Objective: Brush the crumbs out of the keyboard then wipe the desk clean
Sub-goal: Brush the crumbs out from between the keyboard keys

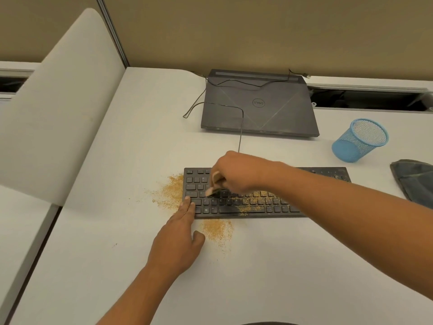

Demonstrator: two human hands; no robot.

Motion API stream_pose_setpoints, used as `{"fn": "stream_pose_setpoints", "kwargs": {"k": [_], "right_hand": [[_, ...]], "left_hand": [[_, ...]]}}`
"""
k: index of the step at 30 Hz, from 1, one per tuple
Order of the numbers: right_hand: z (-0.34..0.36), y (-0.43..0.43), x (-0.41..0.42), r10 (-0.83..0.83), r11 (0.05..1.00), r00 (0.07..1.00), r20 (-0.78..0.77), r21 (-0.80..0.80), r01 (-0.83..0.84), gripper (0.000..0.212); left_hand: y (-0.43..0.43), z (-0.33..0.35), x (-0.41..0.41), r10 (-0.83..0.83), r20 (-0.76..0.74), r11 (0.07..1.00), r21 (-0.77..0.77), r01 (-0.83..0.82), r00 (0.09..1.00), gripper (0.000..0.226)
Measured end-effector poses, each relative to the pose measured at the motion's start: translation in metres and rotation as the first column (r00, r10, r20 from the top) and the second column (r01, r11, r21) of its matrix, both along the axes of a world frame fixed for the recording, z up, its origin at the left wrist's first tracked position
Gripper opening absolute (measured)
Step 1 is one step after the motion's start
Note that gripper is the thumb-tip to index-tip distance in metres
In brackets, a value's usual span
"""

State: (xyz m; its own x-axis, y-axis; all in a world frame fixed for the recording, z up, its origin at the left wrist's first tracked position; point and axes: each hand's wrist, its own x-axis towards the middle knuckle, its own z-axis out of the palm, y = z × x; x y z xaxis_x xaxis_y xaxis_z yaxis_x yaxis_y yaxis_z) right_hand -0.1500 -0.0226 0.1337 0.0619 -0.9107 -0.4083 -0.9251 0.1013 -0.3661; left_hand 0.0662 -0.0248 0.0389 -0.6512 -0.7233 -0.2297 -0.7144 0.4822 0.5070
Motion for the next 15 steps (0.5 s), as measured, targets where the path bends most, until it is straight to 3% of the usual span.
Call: {"fn": "stream_pose_setpoints", "kwargs": {"k": [3, 8, 12, 15], "right_hand": [[0.011, 0.004, -0.018, 0.071, 0.991, 0.988, -0.135, 0.124, -0.054, 0.011], [0.005, 0.01, -0.034, -0.216, 0.971, 0.976, 0.02, -0.098, 0.217, 0.012], [-0.006, 0.03, -0.039, -0.237, 0.971, 0.97, 0.06, -0.029, 0.239, 0.012], [-0.006, 0.038, -0.045, -0.319, 0.938, 0.943, 0.091, -0.112, 0.328, 0.013]], "left_hand": [[0.001, -0.001, 0.0, 0.0, -0.004, 1.0, -0.001, 0.0, 1.0, 0.069], [0.001, -0.001, 0.0, -0.003, -0.002, 1.0, -0.011, 0.003, 1.0, 0.068], [0.001, -0.001, 0.001, -0.006, -0.002, 1.0, -0.017, 0.006, 1.0, 0.068], [0.002, -0.001, 0.001, -0.002, -0.009, 1.0, -0.015, 0.002, 1.0, 0.069]]}}
